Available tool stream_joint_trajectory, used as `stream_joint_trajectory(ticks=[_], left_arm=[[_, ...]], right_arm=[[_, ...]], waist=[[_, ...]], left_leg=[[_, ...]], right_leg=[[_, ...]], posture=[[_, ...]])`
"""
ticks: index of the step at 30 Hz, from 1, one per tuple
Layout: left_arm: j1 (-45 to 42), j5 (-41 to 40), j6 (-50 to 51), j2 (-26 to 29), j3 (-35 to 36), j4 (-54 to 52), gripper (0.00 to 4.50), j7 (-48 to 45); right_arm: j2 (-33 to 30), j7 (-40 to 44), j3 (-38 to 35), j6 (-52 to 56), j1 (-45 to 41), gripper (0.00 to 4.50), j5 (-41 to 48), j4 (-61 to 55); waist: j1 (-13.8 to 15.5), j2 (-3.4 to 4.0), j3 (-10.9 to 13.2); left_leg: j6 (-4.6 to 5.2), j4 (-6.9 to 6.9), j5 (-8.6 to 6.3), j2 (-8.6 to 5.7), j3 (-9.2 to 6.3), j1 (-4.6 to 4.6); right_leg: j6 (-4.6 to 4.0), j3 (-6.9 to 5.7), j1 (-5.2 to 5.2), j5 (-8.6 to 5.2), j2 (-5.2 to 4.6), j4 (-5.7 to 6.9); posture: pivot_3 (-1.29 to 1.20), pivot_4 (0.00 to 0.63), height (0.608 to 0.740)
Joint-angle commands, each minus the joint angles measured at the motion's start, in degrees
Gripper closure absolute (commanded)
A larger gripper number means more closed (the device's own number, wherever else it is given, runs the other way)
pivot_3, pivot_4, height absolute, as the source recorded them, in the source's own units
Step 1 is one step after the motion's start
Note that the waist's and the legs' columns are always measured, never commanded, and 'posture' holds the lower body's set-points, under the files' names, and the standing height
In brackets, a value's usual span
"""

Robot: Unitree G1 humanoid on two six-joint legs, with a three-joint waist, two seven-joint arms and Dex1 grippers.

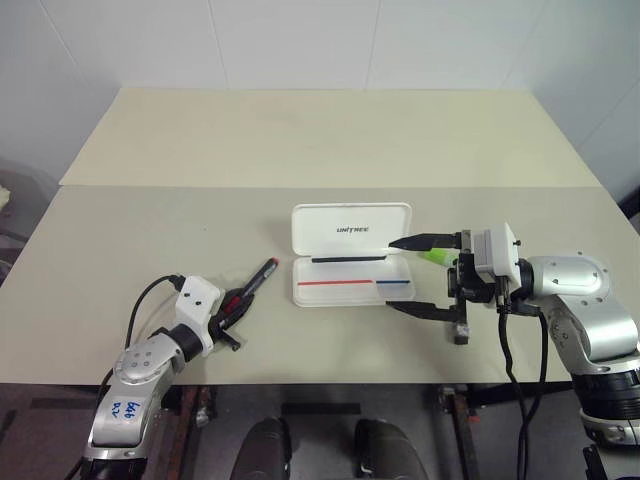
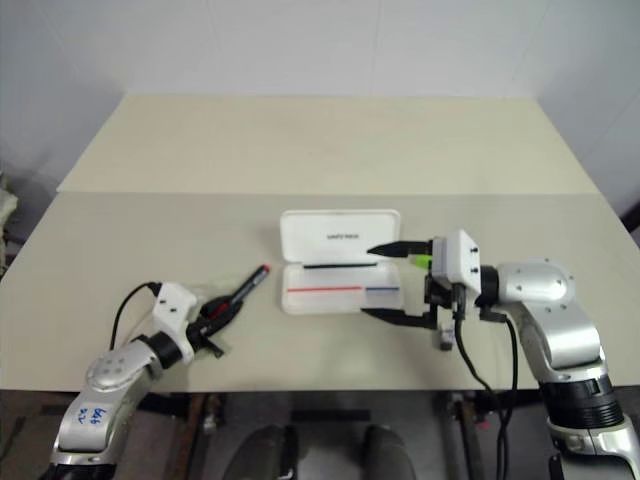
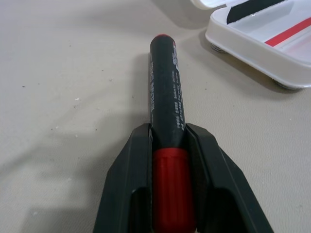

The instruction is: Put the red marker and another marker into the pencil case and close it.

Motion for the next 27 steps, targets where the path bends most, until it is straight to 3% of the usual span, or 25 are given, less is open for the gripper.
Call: stream_joint_trajectory(ticks=[1, 9, 16, 21, 27], left_arm=[[-0.32, -1.35, -2.72, -0.64, -0.99, -0.30, 3.89, -1.32], [-1.27, -6.10, -18.39, -0.80, 2.78, -2.91, 3.89, -7.10], [-4.12, -6.65, -21.81, 7.13, 0.11, -0.60, 3.89, -17.88], [-15.50, -2.21, -23.91, 9.73, -6.49, 8.57, 3.89, -23.10], [-30.74, 3.71, -30.94, 7.19, -15.93, 24.67, 3.89, -29.78]], right_arm=[[0.30, -0.30, -0.46, -0.73, -0.91, 0.00, 0.33, -0.61], [0.63, -1.34, -1.21, -1.47, 0.62, 0.00, -0.43, -0.14], [0.19, -3.18, -2.47, -1.71, 2.26, 0.00, -0.43, -1.19], [-0.41, -5.33, -4.32, -1.53, 5.15, 0.00, -0.38, -3.54], [-0.96, -9.57, -7.15, -0.54, 10.67, 0.00, -0.27, -8.98]], waist=[[-0.03, 0.00, 0.00], [-0.24, -0.01, 0.00], [-0.69, 0.00, 0.01], [0.07, 0.00, 0.01], [0.05, -0.01, 0.01]], left_leg=[[0.00, 0.00, 0.00, 0.00, 0.01, -0.02], [-0.01, -0.04, -0.13, 0.40, 0.14, -0.06], [-0.09, -0.02, -0.30, 0.41, 0.35, -0.05], [-0.04, 0.06, -0.28, 0.39, 0.64, -0.05], [-0.02, 0.08, -0.32, 0.27, 0.92, -0.09]], right_leg=[[0.00, 0.00, -0.01, 0.00, 0.00, -0.03], [0.41, -0.08, -0.05, 0.23, 0.10, -0.32], [0.28, -0.33, -0.11, 0.15, 0.42, -0.32], [0.32, -0.38, -0.08, 0.18, 0.40, -0.30], [0.37, -0.56, -0.10, 0.20, 0.43, -0.32]], posture=[[0.00, 0.150, 0.740], [0.00, 0.150, 0.740], [0.00, 0.150, 0.740], [0.00, 0.150, 0.740], [0.00, 0.150, 0.740]])
